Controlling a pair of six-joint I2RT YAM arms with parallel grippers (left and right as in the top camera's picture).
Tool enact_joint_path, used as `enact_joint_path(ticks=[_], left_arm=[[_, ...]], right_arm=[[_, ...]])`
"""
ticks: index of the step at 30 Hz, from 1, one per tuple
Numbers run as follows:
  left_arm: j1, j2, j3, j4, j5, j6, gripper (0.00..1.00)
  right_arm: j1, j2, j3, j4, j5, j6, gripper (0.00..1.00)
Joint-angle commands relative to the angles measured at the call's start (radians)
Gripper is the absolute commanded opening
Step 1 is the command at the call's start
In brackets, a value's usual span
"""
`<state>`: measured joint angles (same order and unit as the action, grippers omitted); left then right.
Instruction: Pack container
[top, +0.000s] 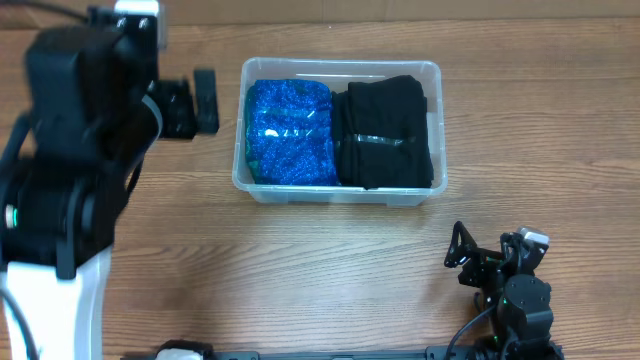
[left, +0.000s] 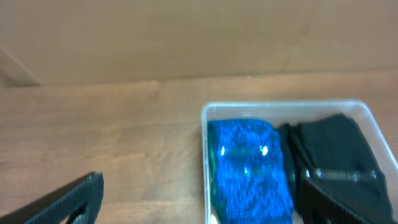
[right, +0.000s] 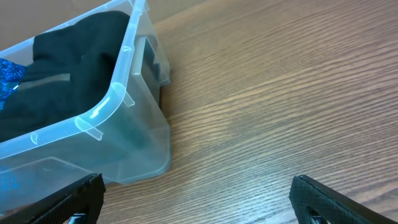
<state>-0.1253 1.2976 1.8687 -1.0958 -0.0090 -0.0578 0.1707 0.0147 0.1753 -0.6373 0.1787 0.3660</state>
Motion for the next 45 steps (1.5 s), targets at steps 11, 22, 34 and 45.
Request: enact_joint_path(ticks=[11, 22, 34, 45], left_arm=[[0.174, -1.064, -1.446, 0.563, 0.229, 0.176, 1.0], [0.171, -1.294, -1.741, 0.652, 0.227, 0.155, 1.0], [0.171, -1.293, -1.741, 0.652, 0.227, 0.155, 1.0], [0.171, -1.293, -1.741, 0.652, 0.227, 0.155, 1.0]], right_arm=[[-0.004, -0.012, -0.017, 0.0, -0.001, 0.004, 1.0], [-0.004, -0.012, -0.017, 0.0, -0.002, 0.004, 1.0], [-0.004, -0.012, -0.017, 0.0, -0.002, 0.004, 1.0], [-0.004, -0.012, -0.017, 0.0, -0.002, 0.004, 1.0]])
